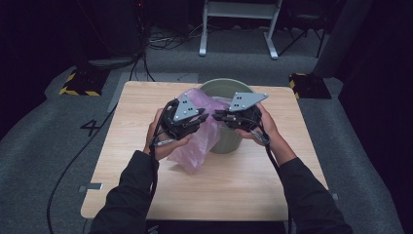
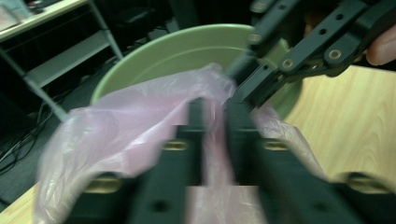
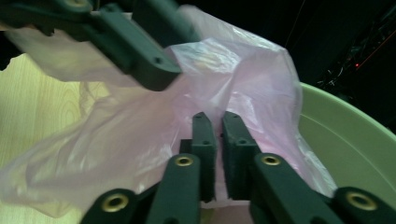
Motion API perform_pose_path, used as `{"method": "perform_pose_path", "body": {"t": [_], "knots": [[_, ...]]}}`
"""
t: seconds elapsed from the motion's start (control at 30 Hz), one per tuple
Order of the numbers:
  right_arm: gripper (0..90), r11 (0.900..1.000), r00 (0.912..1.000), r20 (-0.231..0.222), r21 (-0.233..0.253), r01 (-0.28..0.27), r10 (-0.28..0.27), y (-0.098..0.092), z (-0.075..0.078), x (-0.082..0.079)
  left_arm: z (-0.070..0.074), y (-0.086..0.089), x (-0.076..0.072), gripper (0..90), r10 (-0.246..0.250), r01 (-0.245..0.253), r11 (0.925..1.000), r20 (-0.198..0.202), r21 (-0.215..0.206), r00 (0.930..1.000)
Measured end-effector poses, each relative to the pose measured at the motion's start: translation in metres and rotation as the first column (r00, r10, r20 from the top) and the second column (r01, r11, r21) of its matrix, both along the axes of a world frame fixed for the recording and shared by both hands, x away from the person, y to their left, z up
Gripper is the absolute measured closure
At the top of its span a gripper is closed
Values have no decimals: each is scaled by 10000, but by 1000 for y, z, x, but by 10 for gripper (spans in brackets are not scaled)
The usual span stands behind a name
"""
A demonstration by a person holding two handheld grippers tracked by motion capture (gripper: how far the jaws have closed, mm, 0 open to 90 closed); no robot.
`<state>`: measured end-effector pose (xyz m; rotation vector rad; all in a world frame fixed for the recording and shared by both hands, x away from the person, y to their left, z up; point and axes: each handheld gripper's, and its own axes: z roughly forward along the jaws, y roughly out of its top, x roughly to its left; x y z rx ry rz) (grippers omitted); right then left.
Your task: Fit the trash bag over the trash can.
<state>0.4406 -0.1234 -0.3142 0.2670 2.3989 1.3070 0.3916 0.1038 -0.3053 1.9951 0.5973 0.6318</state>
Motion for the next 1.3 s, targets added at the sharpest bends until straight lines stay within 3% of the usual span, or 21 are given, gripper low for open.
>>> {"method": "perform_pose_path", "body": {"t": [0.03,0.13,0.23,0.33,0.43,0.53,0.63,0.7,0.97,1.07,1.23,1.3], "knots": [[893,9999,10000,18,77,77,-77,-2,1,1,1,2,-1,630,-92,92,9999,-36,43,10000],[900,9987,9993,-36,354,375,-374,-12,3,3,7,12,-8,421,-34,34,9999,-2,-146,10000],[900,9957,9970,-102,518,773,-769,-24,4,6,11,26,-16,280,-47,42,9981,-79,-612,10000],[900,9923,9941,-185,608,1078,-1068,-33,5,8,13,41,-29,241,-63,80,9963,191,-861,9998],[900,9882,9905,-214,687,1371,-1359,-41,6,10,9,55,-41,232,-392,427,9931,338,-1095,9987],[900,9843,9869,-267,723,1608,-1592,-47,7,13,-2,62,-47,205,-496,518,9957,301,-762,9983],[900,9804,9829,-326,729,1833,-1813,-53,7,15,-13,64,-47,190,-237,241,9987,113,-450,9997],[900,9773,9800,-386,765,1976,-1952,-58,7,17,-19,67,-47,168,-353,352,9978,-13,-570,9994],[900,9660,9699,-627,950,2407,-2355,-79,6,26,-23,74,-43,166,-659,634,9937,-234,-924,9976],[892,9636,9673,-654,938,2503,-2449,-82,5,27,-23,64,-36,203,-598,574,9958,-316,-714,9977],[836,9588,9633,-627,992,2662,-2609,-86,5,27,-24,48,-22,441,-772,747,9953,-387,-615,9963],[759,9600,9646,-586,996,2618,-2570,-87,5,25,-24,43,-17,546,-710,693,9964,-339,-484,9969]]}}
